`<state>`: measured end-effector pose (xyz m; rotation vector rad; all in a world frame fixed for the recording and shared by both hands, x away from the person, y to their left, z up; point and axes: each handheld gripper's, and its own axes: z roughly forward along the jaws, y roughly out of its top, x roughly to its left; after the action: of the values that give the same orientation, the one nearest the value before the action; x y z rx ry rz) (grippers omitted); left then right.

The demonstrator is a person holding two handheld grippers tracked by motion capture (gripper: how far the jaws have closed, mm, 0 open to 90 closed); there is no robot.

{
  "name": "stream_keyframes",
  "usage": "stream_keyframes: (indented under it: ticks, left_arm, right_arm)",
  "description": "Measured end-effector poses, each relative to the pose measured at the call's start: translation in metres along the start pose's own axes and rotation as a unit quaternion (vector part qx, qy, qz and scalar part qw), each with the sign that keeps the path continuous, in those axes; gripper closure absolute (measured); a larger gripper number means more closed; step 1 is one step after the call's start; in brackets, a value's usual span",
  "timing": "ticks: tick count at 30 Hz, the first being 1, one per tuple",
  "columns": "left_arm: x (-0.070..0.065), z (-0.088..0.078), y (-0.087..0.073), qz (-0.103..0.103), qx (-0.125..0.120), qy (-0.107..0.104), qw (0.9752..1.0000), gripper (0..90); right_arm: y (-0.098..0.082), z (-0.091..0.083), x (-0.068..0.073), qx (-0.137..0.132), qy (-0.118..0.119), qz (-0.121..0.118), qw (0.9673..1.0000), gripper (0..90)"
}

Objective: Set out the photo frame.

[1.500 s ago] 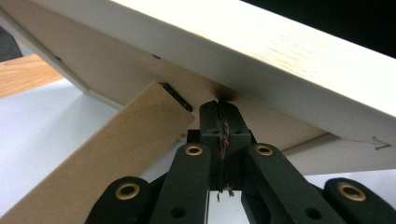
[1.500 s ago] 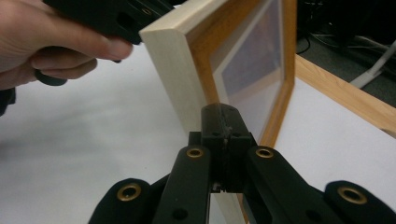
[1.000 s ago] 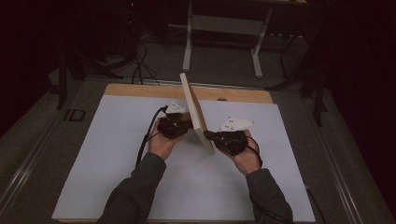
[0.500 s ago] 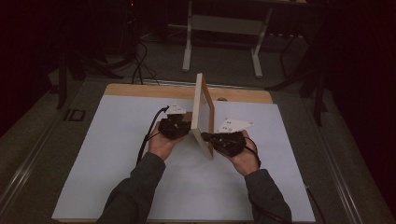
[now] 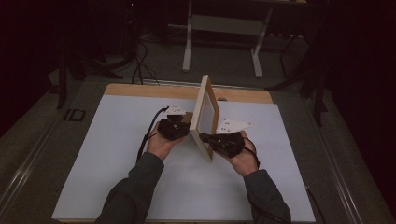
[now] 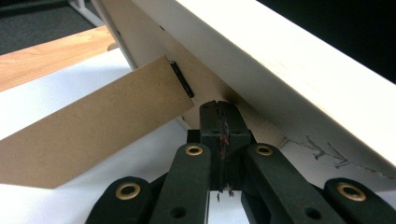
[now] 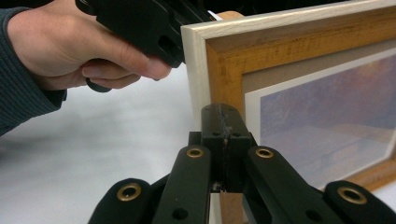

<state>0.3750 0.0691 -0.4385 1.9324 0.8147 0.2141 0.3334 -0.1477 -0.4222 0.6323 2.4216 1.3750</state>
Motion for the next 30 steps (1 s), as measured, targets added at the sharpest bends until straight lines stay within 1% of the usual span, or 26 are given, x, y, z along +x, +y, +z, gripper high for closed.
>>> stream_keyframes:
  ticks: [3,4,5,6,14,20,23,25,27,30]
  left_arm:
    - [-0.002,0.000,0.000,0.012,0.002,-0.014,0.9998,90.0]
    - [-0.003,0.000,0.000,0.015,0.004,-0.015,0.9998,90.0]
    - [-0.001,0.000,0.000,0.012,0.003,-0.022,0.9997,90.0]
    - [-0.001,0.000,-0.001,0.011,0.002,-0.025,0.9996,90.0]
    - [0.001,-0.001,-0.001,0.010,0.001,-0.028,0.9996,90.0]
    - [0.005,-0.003,-0.003,0.008,-0.002,-0.040,0.9992,90.0]
    - [0.007,-0.006,-0.005,0.006,-0.005,-0.036,0.9993,90.0]
    - [0.009,-0.008,-0.006,0.001,-0.009,-0.027,0.9996,89.9]
    - [0.011,-0.011,-0.007,-0.004,-0.009,-0.020,0.9997,83.8]
    - [0.013,-0.017,-0.006,-0.011,-0.014,-0.009,0.9998,80.0]
  right_arm:
    - [0.001,0.001,0.001,0.002,0.000,-0.002,1.0000,90.0]
    - [0.001,0.002,0.001,0.003,0.001,-0.002,1.0000,90.0]
    - [0.001,0.002,0.001,0.003,0.003,-0.002,1.0000,90.0]
    - [0.001,0.002,0.002,0.002,0.004,-0.002,1.0000,90.0]
    - [0.001,0.003,0.003,0.003,0.002,-0.003,1.0000,90.0]
    - [0.002,0.005,0.005,-0.003,0.004,-0.002,1.0000,90.0]
    - [0.004,0.007,0.007,-0.003,0.008,-0.004,1.0000,90.0]
    - [0.004,0.009,0.009,-0.002,0.010,-0.008,0.9999,90.0]
    - [0.005,0.009,0.010,0.000,0.007,-0.008,0.9999,90.0]
    - [0.003,0.010,0.008,0.003,0.005,-0.008,1.0000,89.9]
